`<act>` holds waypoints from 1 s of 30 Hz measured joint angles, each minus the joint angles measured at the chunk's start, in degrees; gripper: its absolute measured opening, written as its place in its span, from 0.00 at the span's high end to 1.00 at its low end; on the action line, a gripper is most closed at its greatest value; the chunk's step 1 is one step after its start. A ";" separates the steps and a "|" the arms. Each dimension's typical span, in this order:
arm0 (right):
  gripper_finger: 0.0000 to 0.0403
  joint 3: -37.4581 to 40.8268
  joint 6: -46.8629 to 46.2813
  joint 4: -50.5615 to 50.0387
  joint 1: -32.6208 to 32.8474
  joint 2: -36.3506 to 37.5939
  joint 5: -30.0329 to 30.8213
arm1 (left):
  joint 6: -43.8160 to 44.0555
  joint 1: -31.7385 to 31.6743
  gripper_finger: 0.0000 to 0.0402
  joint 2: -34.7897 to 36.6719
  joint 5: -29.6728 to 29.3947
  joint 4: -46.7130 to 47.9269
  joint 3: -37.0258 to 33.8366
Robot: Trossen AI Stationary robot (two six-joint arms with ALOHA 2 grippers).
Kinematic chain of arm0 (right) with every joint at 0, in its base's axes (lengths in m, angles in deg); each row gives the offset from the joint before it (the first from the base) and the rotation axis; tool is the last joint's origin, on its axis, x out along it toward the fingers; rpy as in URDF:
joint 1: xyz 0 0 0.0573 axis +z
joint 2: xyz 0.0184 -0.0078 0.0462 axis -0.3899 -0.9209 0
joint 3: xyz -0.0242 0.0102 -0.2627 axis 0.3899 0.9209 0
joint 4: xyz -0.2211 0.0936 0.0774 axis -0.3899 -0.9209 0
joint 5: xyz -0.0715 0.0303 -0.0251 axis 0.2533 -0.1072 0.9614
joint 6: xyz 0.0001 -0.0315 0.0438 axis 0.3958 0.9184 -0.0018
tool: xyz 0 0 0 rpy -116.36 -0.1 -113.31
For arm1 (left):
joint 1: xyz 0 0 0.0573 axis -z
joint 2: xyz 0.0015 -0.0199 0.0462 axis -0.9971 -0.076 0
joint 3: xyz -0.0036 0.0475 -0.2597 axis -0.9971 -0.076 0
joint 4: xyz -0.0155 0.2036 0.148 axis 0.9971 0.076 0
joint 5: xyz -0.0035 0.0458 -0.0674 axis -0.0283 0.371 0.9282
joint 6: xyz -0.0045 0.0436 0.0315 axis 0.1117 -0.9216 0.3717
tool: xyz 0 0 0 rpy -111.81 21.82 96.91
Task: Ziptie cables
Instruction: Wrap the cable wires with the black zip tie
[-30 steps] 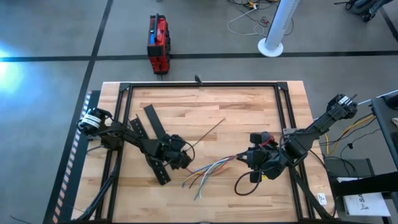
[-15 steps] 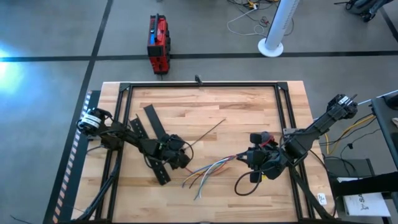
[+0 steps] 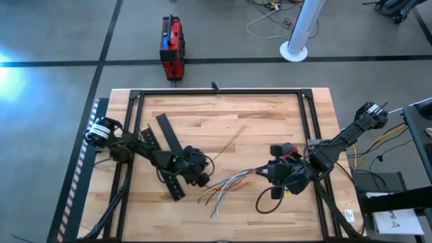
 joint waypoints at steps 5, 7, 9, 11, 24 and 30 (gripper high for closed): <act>0.93 0.00 2.59 1.81 0.00 0.00 -0.24 | -3.21 0.00 1.00 0.02 2.33 -4.46 0.00; 0.93 0.00 3.07 2.51 0.00 0.00 -0.46 | -3.54 0.00 1.00 0.02 2.73 -5.23 0.04; 0.93 0.00 4.01 3.01 0.00 0.00 -0.48 | -3.55 0.00 1.00 0.02 3.47 -5.36 0.04; 0.93 0.04 4.43 3.30 0.00 0.00 -0.53 | -3.54 0.00 1.00 0.04 3.64 -5.50 0.04; 0.93 0.08 4.96 4.02 0.00 0.00 -2.12 | -6.31 0.27 0.98 0.07 5.35 -6.64 0.04; 0.93 0.09 4.96 3.97 0.00 0.00 -2.12 | -6.17 2.03 0.87 0.11 7.25 -6.59 0.04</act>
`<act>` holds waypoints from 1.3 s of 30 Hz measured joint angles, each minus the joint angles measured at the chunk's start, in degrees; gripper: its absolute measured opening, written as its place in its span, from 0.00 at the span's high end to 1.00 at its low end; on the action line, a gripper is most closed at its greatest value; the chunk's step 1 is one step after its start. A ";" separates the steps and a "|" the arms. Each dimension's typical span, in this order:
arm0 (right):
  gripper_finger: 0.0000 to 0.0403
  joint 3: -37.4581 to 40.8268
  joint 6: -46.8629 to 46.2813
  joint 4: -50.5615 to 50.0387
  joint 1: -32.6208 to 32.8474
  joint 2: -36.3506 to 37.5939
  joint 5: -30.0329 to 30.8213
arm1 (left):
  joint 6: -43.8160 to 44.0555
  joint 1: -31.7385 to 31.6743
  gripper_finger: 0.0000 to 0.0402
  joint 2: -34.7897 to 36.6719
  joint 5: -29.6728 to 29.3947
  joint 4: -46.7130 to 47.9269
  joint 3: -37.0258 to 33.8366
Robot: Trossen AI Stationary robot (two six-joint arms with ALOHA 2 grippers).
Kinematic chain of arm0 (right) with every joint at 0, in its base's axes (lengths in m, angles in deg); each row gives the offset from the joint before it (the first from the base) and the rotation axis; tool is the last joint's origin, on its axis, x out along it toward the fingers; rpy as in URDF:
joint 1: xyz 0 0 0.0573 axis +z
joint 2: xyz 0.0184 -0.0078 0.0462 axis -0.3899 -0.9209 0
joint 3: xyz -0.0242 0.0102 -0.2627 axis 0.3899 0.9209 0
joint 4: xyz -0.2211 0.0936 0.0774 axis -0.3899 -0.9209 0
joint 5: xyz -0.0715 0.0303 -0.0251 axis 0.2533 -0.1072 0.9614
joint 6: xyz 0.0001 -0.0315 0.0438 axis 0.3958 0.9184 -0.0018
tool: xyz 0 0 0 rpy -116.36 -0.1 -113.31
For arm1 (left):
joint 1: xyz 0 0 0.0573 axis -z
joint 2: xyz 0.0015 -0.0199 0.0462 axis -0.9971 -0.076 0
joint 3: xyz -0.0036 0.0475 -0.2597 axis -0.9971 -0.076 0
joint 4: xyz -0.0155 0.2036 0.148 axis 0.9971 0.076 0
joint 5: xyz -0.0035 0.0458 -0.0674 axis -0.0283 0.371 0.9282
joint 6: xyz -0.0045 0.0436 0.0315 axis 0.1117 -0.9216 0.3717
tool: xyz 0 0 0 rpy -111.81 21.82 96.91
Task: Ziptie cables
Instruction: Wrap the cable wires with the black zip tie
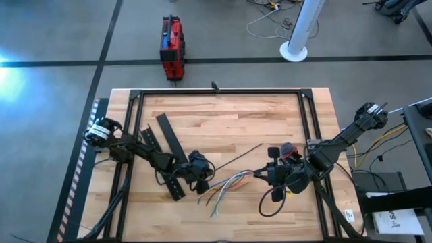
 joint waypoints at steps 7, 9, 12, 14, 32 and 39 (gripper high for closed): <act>0.93 0.00 -0.04 0.00 -0.02 0.00 0.01 | -1.46 2.35 0.70 -0.26 -5.30 -0.22 0.02; 0.93 0.00 -0.05 0.00 -0.01 0.00 0.02 | -1.44 2.54 0.67 -1.22 -5.36 -0.43 0.09; 0.93 0.00 -0.04 0.00 -0.02 0.00 0.04 | -1.02 2.43 0.64 -4.26 -5.38 -0.95 0.09; 0.93 0.00 -0.07 0.00 0.00 0.00 0.04 | -0.97 2.12 0.64 -6.43 -5.84 -1.45 0.08; 0.93 0.66 -0.11 0.00 -0.02 -0.02 0.11 | -4.03 1.62 0.93 -8.28 -9.79 -2.80 0.15; 0.93 0.72 -0.08 0.02 0.00 -0.02 0.15 | -8.38 1.62 0.97 -8.35 -10.95 -0.35 1.89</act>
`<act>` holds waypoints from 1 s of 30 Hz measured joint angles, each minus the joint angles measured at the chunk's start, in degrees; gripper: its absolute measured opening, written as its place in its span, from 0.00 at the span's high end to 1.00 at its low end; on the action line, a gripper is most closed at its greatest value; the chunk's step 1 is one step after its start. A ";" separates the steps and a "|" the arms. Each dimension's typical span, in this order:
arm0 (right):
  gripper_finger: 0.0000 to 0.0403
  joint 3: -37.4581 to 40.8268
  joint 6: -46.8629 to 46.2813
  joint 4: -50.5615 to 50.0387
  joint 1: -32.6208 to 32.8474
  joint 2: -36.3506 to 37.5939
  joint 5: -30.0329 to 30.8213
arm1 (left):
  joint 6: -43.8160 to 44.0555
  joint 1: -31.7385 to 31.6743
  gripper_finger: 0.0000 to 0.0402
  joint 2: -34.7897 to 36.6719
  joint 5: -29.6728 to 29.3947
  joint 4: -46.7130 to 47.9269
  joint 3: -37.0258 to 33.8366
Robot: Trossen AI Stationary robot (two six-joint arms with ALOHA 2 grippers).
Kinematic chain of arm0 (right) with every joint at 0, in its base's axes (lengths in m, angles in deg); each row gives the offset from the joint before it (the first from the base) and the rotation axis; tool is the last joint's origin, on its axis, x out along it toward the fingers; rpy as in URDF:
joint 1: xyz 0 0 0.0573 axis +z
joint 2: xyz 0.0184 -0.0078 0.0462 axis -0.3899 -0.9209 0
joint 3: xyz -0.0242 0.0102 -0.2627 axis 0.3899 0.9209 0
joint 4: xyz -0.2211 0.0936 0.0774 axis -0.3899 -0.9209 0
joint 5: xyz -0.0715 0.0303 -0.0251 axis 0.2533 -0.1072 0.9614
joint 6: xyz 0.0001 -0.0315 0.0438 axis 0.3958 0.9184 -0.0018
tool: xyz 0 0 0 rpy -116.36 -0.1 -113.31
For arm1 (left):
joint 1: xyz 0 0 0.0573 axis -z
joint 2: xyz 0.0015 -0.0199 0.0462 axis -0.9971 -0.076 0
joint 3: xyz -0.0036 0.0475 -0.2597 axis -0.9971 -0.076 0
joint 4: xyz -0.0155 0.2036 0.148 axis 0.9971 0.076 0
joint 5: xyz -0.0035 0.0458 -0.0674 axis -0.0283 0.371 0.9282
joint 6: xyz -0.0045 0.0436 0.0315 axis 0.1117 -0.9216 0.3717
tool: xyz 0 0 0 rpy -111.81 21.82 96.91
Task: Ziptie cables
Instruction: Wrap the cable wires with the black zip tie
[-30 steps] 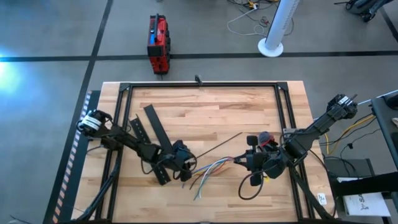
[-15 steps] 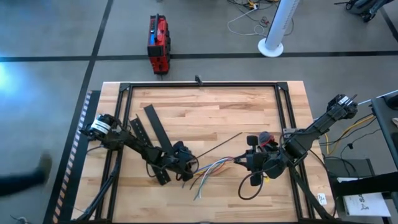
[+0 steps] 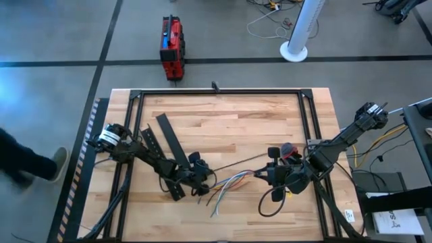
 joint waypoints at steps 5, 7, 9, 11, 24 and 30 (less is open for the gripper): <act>0.93 0.01 0.06 0.00 0.00 0.00 0.02 | -7.07 -0.09 0.99 -0.20 -3.91 14.15 9.39; 0.93 0.01 0.08 -0.02 0.00 0.01 0.02 | -9.13 -0.09 0.99 -0.20 -7.13 22.51 14.31; 0.93 0.01 0.11 -0.04 0.00 0.01 0.02 | -10.49 -0.03 0.99 -0.20 -9.91 30.90 18.98; 0.93 0.01 0.08 -0.21 0.00 0.02 0.02 | -12.30 0.18 0.99 -0.19 -12.20 37.13 23.33; 0.93 0.01 0.22 -0.50 0.00 0.00 0.02 | -40.77 5.84 0.99 -0.13 -29.61 42.93 34.44; 0.93 -0.35 0.19 -0.53 0.10 0.00 -0.07 | -51.92 5.95 0.99 -0.07 -36.47 42.93 32.57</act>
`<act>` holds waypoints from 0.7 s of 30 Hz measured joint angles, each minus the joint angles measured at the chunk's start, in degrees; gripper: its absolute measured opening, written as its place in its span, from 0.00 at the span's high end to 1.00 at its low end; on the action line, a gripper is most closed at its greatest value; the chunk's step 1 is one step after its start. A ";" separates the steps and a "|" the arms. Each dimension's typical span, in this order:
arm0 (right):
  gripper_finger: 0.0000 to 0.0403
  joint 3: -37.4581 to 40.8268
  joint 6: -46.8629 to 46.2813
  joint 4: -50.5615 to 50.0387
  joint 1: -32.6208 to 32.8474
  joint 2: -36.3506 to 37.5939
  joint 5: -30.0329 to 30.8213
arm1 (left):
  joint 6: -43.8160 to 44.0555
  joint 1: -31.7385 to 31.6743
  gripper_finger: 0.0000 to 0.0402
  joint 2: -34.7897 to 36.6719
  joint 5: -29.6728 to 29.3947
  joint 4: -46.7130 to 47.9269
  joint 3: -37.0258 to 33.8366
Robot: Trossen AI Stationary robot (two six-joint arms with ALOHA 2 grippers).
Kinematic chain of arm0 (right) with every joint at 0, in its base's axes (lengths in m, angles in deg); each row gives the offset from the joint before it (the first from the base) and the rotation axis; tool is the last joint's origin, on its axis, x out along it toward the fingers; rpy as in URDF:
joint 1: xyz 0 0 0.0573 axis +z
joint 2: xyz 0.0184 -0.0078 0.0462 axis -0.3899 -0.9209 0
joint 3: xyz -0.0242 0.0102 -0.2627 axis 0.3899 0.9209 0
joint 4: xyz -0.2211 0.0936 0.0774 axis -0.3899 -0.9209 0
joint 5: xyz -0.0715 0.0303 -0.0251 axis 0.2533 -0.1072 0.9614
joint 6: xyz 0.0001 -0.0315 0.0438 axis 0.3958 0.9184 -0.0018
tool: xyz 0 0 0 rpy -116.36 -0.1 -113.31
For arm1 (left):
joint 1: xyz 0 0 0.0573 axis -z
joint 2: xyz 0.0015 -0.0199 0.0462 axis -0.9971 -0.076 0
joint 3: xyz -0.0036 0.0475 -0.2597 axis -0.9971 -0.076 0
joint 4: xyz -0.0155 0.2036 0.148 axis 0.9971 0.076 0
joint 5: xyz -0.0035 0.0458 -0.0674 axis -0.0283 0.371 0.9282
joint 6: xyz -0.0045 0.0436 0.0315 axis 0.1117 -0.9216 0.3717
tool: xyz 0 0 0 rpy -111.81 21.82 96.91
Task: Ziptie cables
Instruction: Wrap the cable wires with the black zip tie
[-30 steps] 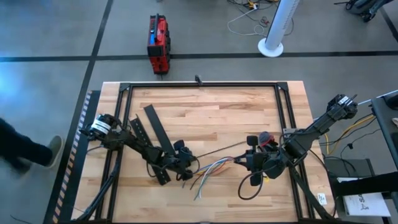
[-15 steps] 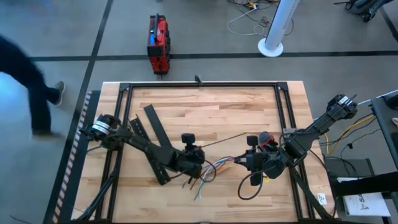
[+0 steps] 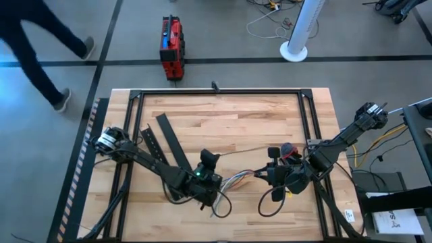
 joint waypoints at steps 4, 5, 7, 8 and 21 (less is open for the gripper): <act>0.93 -1.40 0.75 -2.63 0.18 0.46 -0.48 | -8.13 -0.25 0.99 0.00 -0.03 -0.06 -2.43; 0.93 -2.29 0.68 -4.83 0.30 0.76 -0.56 | -10.98 -0.25 0.99 0.00 -0.04 -0.10 -3.32; 0.93 -4.33 -0.34 -8.32 0.30 1.20 -0.46 | -17.13 -0.25 0.99 0.00 -0.43 -0.07 -5.17; 0.93 -5.17 -0.59 -9.64 0.33 1.44 -0.51 | -20.41 -0.25 0.99 0.00 -1.68 -0.40 -6.11; 0.93 -10.21 2.47 -12.10 0.54 1.61 -8.06 | -48.92 -1.01 1.00 0.07 -8.23 -9.89 -18.12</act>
